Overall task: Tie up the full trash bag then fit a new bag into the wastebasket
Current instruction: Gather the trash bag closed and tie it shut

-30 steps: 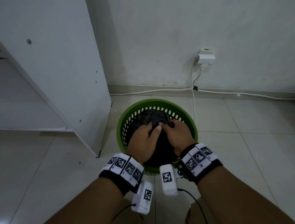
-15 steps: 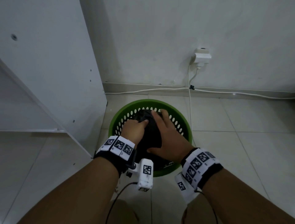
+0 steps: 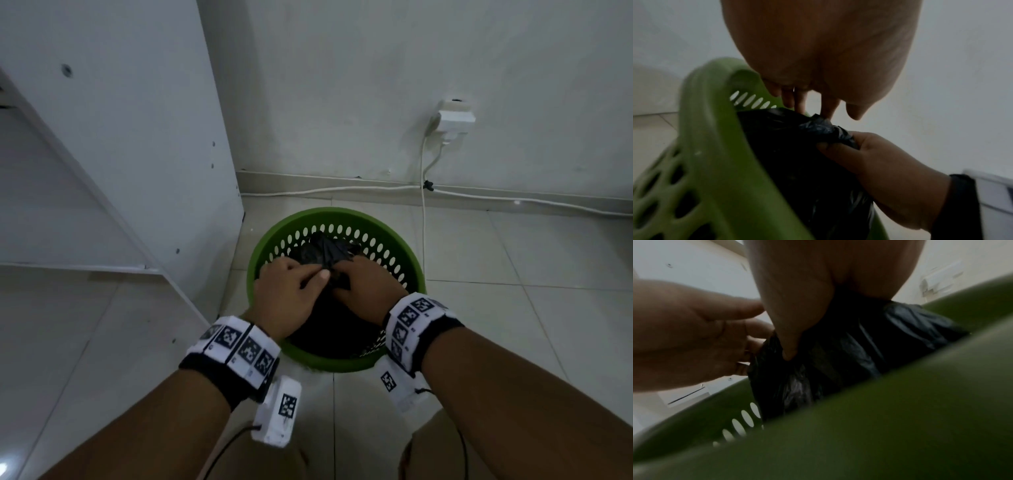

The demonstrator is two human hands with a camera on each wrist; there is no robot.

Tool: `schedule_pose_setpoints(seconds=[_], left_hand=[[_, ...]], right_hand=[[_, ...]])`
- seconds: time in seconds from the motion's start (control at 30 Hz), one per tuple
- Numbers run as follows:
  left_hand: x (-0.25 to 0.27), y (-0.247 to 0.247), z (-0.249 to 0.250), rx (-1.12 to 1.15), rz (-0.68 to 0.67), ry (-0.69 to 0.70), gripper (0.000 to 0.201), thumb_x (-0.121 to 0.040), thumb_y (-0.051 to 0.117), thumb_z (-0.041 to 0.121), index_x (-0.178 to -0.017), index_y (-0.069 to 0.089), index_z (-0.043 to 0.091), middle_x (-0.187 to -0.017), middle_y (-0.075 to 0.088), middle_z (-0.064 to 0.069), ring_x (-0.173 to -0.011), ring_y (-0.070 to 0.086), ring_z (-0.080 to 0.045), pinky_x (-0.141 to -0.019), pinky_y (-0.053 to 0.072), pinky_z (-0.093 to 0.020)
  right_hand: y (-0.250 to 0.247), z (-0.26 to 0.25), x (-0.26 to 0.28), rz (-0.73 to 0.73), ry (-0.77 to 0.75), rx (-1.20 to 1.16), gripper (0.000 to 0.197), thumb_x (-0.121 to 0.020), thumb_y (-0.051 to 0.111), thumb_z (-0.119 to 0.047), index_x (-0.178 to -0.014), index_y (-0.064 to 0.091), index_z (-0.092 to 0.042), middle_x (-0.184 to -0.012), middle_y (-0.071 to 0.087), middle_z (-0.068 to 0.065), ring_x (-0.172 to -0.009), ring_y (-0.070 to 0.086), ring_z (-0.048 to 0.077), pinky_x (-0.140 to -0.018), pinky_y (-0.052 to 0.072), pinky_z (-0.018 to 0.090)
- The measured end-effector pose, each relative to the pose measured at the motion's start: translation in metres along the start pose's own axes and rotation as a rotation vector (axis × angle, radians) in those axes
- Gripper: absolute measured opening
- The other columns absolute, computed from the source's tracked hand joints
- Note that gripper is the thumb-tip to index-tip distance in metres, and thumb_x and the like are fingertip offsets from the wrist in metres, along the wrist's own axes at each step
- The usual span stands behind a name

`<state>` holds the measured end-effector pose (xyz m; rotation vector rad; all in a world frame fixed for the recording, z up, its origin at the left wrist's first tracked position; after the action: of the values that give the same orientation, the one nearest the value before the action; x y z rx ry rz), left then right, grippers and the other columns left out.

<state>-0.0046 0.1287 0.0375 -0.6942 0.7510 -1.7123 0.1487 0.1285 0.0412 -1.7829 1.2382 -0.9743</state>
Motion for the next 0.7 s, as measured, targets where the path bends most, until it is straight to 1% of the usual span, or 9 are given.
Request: schedule_pose_setpoints(seconds=[0.07, 0.13, 0.2, 0.27, 0.33, 0.4, 0.47, 0.57, 0.7], left_hand=[[0.014, -0.015, -0.013, -0.095, 0.17, -0.073, 0.069, -0.081, 0.039, 0.07, -0.128, 0.062, 0.025, -0.124, 0.059, -0.009, -0.118, 0.053, -0.031, -0.102, 0.043, -0.044], [0.039, -0.024, -0.027, -0.112, 0.265, -0.216, 0.073, -0.078, 0.056, 0.066, -0.134, 0.05, 0.018, -0.131, 0.051, -0.013, -0.124, 0.044, -0.033, -0.102, 0.039, -0.045], [0.062, -0.011, -0.045, 0.016, 0.194, -0.322, 0.094, -0.065, 0.065, 0.07, -0.14, 0.036, 0.02, -0.135, 0.045, -0.01, -0.128, 0.038, -0.03, -0.102, 0.037, -0.043], [0.074, 0.009, -0.049, 0.248, 0.071, -0.306, 0.117, -0.052, 0.076, 0.07, -0.146, 0.022, 0.025, -0.137, 0.043, -0.005, -0.129, 0.041, -0.026, -0.104, 0.04, -0.038], [0.075, 0.022, -0.043, 0.439, 0.012, -0.258, 0.13, -0.05, 0.09, 0.054, -0.147, 0.006, 0.032, -0.138, 0.044, 0.003, -0.129, 0.048, -0.019, -0.104, 0.045, -0.034], [0.072, 0.029, -0.038, 0.446, -0.044, -0.259, 0.151, -0.05, 0.095, 0.045, -0.149, -0.02, 0.035, -0.137, 0.042, 0.011, -0.129, 0.046, -0.01, -0.105, 0.043, -0.029], [0.07, 0.032, -0.039, 0.405, -0.095, -0.292, 0.172, -0.035, 0.095, 0.059, -0.143, -0.038, 0.039, -0.148, 0.04, 0.006, -0.134, 0.044, -0.014, -0.11, 0.042, -0.038], [0.068, 0.034, -0.047, 0.375, -0.128, -0.293, 0.181, -0.017, 0.093, 0.067, -0.142, -0.036, 0.045, -0.15, 0.044, -0.002, -0.136, 0.046, -0.021, -0.107, 0.047, -0.046], [0.067, 0.025, -0.039, 0.354, -0.209, -0.262, 0.179, -0.03, 0.097, 0.054, -0.142, -0.041, 0.037, -0.147, 0.05, 0.005, -0.135, 0.048, -0.017, -0.111, 0.043, -0.039]], right_hand=[[-0.001, 0.001, -0.001, -0.007, -0.006, -0.038, 0.025, -0.09, 0.061, -0.036, -0.104, 0.068, -0.016, -0.099, 0.069, 0.006, -0.091, 0.065, 0.024, -0.078, 0.05, 0.033], [-0.002, 0.002, -0.002, -0.017, -0.002, -0.055, 0.028, -0.09, 0.061, -0.042, -0.102, 0.069, -0.017, -0.097, 0.07, 0.003, -0.089, 0.064, 0.02, -0.081, 0.052, 0.035], [-0.006, 0.001, -0.001, -0.03, 0.005, -0.08, 0.031, -0.09, 0.062, -0.045, -0.105, 0.07, -0.018, -0.1, 0.071, 0.003, -0.093, 0.064, 0.019, -0.087, 0.052, 0.035], [-0.009, 0.0, -0.001, -0.046, 0.019, -0.103, 0.033, -0.091, 0.063, -0.042, -0.109, 0.071, -0.015, -0.104, 0.071, 0.004, -0.097, 0.064, 0.019, -0.089, 0.049, 0.032], [-0.01, -0.003, 0.0, -0.049, 0.027, -0.118, 0.031, -0.093, 0.063, -0.04, -0.108, 0.071, -0.014, -0.105, 0.071, 0.005, -0.098, 0.063, 0.02, -0.085, 0.046, 0.029], [-0.009, -0.003, 0.001, -0.04, 0.051, -0.144, 0.028, -0.093, 0.063, -0.038, -0.103, 0.071, -0.013, -0.102, 0.07, 0.005, -0.096, 0.063, 0.021, -0.079, 0.043, 0.028], [-0.006, 0.0, 0.003, -0.03, 0.101, -0.196, 0.028, -0.094, 0.062, -0.036, -0.101, 0.072, -0.011, -0.1, 0.07, 0.007, -0.095, 0.064, 0.022, -0.076, 0.042, 0.027], [-0.003, 0.004, 0.008, -0.02, 0.159, -0.297, 0.032, -0.096, 0.06, -0.036, -0.101, 0.073, -0.008, -0.1, 0.073, 0.009, -0.094, 0.066, 0.024, -0.081, 0.048, 0.03], [0.005, 0.013, 0.011, 0.013, 0.243, -0.473, 0.039, -0.094, 0.06, -0.041, -0.092, 0.073, -0.004, -0.092, 0.074, 0.015, -0.086, 0.069, 0.028, -0.086, 0.054, 0.039]])
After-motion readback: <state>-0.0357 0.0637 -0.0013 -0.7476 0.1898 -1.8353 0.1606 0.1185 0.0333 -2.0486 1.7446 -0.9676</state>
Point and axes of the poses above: each hand's wrist, its own x-axis away from the middle knuckle, its own y-axis out of the palm, z = x × y, the point moved 6 cm from there along -x, towards the middle knuckle
